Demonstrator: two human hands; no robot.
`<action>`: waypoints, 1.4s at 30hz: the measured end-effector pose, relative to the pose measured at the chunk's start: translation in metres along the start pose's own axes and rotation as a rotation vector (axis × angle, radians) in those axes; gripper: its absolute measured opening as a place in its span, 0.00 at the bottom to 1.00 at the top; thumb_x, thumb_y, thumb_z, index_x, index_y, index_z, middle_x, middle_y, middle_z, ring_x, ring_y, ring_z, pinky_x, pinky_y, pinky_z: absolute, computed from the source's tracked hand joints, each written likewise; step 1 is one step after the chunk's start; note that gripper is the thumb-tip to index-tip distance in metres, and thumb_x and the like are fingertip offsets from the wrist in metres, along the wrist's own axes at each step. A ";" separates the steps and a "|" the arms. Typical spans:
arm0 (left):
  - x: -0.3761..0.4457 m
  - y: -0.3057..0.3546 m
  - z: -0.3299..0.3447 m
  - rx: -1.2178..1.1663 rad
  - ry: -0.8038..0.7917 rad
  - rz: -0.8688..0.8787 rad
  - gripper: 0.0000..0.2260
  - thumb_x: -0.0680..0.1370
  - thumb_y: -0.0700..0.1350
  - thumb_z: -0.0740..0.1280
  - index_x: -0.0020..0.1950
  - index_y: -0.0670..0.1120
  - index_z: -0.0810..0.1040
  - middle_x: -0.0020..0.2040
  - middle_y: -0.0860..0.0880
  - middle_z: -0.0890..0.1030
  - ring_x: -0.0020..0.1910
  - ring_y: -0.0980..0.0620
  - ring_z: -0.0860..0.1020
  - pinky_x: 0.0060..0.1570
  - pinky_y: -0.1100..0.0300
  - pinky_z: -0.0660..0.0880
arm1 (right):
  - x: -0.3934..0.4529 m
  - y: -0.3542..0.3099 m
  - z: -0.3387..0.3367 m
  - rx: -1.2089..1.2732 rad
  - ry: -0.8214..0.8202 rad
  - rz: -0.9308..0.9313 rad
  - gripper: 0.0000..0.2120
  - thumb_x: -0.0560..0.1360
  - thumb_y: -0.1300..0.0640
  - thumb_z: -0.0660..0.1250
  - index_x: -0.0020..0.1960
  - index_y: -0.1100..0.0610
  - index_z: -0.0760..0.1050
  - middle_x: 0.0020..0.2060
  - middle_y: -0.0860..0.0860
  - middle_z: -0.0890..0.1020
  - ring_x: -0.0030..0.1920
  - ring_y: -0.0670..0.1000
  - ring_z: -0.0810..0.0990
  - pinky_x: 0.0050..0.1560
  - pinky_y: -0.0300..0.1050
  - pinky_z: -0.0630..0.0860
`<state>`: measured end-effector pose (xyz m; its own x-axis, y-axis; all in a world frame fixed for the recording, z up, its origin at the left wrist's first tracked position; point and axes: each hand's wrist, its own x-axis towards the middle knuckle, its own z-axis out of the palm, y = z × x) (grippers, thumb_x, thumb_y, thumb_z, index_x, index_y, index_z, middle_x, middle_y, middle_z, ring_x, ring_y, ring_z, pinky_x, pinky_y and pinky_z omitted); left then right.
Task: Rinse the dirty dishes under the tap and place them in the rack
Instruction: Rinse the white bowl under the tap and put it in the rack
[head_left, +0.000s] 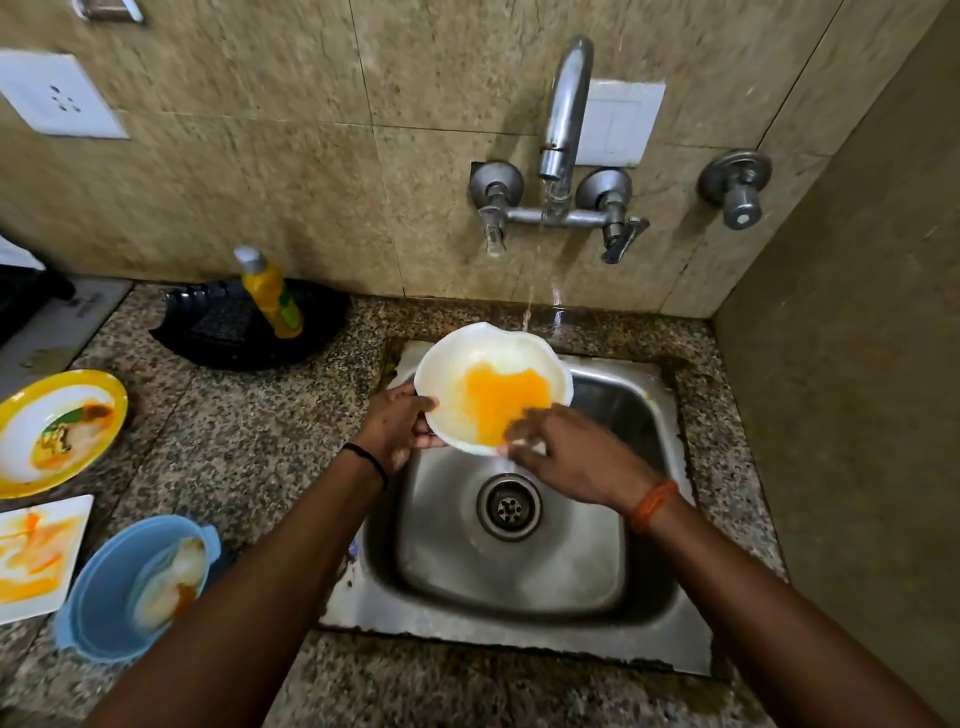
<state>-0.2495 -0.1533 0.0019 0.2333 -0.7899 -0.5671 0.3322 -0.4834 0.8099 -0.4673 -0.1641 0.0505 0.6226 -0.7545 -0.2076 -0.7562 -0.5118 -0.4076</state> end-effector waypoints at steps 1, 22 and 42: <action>0.000 -0.001 0.001 -0.038 -0.014 -0.040 0.19 0.79 0.33 0.58 0.69 0.44 0.70 0.50 0.42 0.80 0.42 0.45 0.80 0.30 0.55 0.81 | 0.000 0.004 -0.003 0.032 0.114 -0.001 0.22 0.79 0.42 0.60 0.68 0.51 0.72 0.70 0.50 0.72 0.72 0.50 0.66 0.69 0.45 0.63; -0.030 0.048 -0.008 0.732 0.168 0.739 0.17 0.74 0.32 0.65 0.62 0.41 0.79 0.50 0.49 0.81 0.43 0.59 0.78 0.45 0.69 0.71 | 0.066 0.019 0.058 1.529 0.207 0.572 0.14 0.78 0.66 0.62 0.63 0.58 0.72 0.55 0.60 0.81 0.49 0.58 0.81 0.48 0.54 0.81; 0.020 0.026 0.049 0.165 0.095 0.131 0.19 0.76 0.31 0.61 0.66 0.40 0.74 0.57 0.37 0.80 0.47 0.39 0.80 0.33 0.50 0.80 | 0.087 0.057 -0.105 0.433 0.858 0.495 0.18 0.79 0.50 0.60 0.56 0.62 0.80 0.53 0.61 0.83 0.56 0.61 0.79 0.51 0.46 0.72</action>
<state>-0.2813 -0.2006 0.0188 0.3525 -0.8147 -0.4604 0.1409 -0.4402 0.8868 -0.4778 -0.3021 0.1026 -0.2085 -0.9599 0.1877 -0.6447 -0.0094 -0.7644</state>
